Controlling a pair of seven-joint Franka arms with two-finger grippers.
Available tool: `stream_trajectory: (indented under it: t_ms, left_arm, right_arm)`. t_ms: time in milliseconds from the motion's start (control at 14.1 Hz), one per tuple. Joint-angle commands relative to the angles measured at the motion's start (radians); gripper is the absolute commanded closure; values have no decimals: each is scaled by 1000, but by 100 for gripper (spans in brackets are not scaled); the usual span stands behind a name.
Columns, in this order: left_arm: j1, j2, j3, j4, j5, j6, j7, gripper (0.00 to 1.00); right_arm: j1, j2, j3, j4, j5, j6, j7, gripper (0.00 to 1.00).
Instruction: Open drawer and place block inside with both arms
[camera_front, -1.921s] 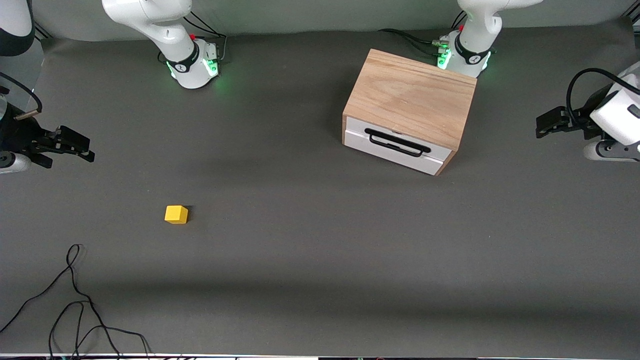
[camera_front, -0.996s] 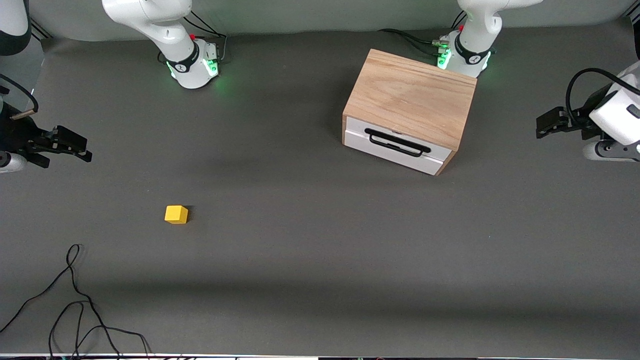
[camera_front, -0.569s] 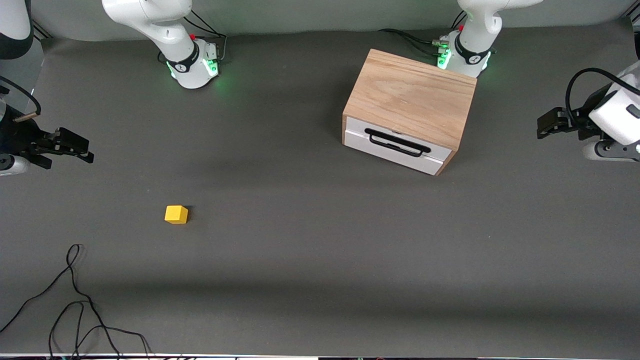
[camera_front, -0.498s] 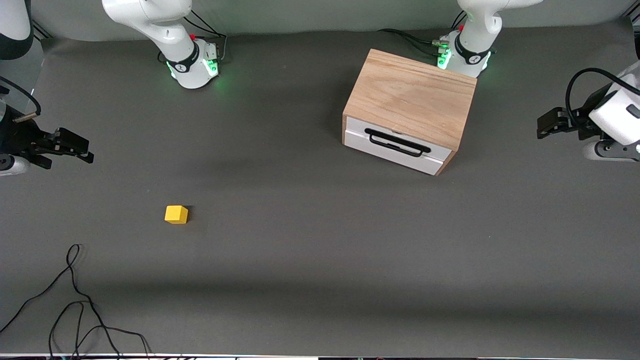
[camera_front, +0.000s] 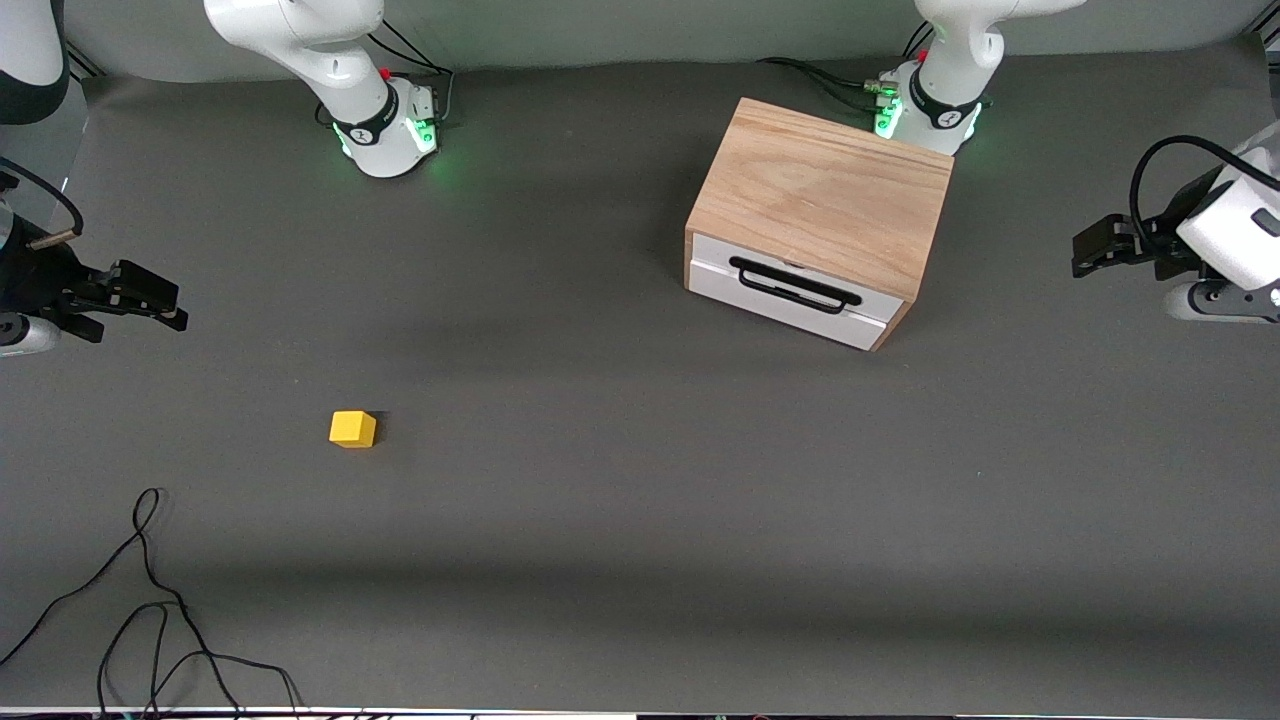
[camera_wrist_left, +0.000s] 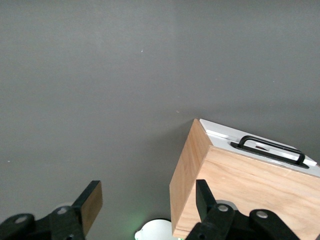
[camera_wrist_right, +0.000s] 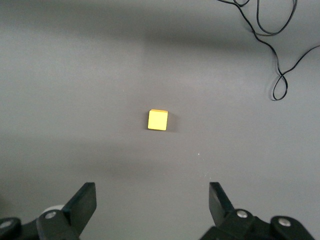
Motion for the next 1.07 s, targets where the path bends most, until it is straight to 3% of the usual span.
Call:
stream_trajectory:
  t_ms: [0,356,712,996]
  left_arm:
    - [-10,4,4,22,-58,-26,-128,14]
    - [-43,4,1,19,-144,-77,-484,14]
    - [-209,41,-3,15,-153,-63,-974,15]
    - [-310,102,-2,12,-161,-23,-1242,15]
  right_arm:
    - [2,12,-4,28,8,1,-2,0]
    - [-4,30,-7,28,20,15,1,0]
    - [1,67,-1,25,19,36,0,0]
    - [5,73,1,23,5,41,-3,0]
